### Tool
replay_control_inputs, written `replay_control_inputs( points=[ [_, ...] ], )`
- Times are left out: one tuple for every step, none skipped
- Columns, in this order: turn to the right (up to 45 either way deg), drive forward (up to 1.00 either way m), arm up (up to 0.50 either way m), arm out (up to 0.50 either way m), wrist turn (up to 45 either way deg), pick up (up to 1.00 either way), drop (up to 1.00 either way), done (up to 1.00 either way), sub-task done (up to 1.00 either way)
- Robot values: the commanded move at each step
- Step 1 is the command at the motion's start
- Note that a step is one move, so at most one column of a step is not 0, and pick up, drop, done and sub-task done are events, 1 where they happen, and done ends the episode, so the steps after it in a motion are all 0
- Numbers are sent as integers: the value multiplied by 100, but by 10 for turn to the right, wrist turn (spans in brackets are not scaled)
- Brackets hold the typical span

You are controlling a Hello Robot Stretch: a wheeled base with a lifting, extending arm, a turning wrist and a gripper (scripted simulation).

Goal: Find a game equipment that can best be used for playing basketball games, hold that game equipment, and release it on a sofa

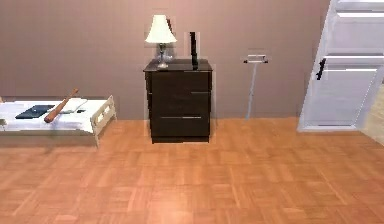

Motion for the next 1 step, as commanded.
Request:
replay_control_inputs(
  points=[
    [-270, 0, 0, 0, 0, 0, 0, 0, 0]
  ],
)
